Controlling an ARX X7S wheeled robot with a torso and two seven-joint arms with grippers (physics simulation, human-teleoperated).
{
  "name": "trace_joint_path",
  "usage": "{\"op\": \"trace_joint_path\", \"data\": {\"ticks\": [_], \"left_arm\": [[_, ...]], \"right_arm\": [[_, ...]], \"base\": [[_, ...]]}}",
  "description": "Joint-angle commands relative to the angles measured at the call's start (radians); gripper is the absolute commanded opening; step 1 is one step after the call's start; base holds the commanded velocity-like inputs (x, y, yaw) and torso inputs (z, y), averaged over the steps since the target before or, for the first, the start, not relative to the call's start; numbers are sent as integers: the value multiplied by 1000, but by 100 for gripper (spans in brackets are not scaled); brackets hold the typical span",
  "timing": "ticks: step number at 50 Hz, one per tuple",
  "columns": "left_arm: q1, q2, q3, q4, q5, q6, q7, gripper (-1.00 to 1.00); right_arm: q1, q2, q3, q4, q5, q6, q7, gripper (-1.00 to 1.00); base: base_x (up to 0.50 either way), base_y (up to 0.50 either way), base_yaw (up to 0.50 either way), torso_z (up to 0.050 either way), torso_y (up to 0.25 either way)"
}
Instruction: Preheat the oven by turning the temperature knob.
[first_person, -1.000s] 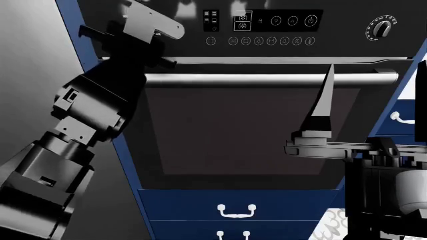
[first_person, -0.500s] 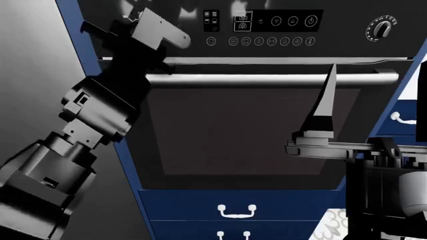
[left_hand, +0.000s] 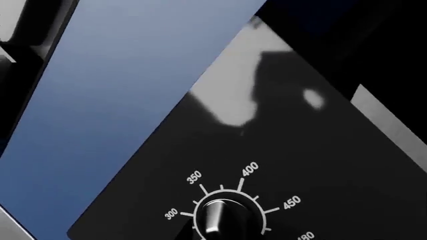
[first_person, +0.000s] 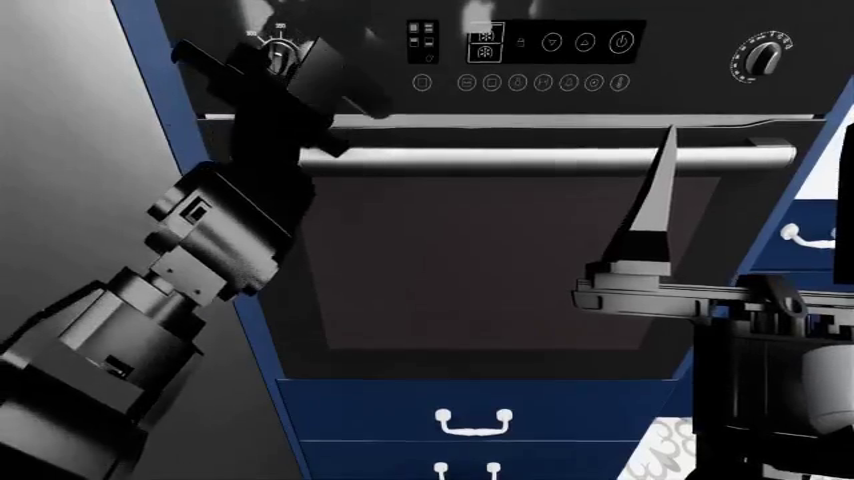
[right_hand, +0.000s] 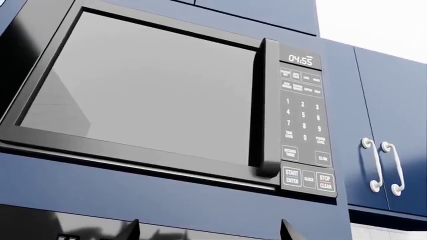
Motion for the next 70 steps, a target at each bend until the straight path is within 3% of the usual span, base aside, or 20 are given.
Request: {"op": "trace_joint_path", "data": {"ticks": [1, 70], "left_arm": [[-1, -25, 4, -59, 30, -1, 9, -100], [-22, -27, 126, -125, 132, 32, 33, -100]], "right_arm": [[0, 2, 0, -1, 2, -2, 3, 100], [3, 15, -8, -2, 10, 2, 18, 100]], "base": [[12, 0, 0, 0, 0], [15, 1, -3, 1, 0]]}}
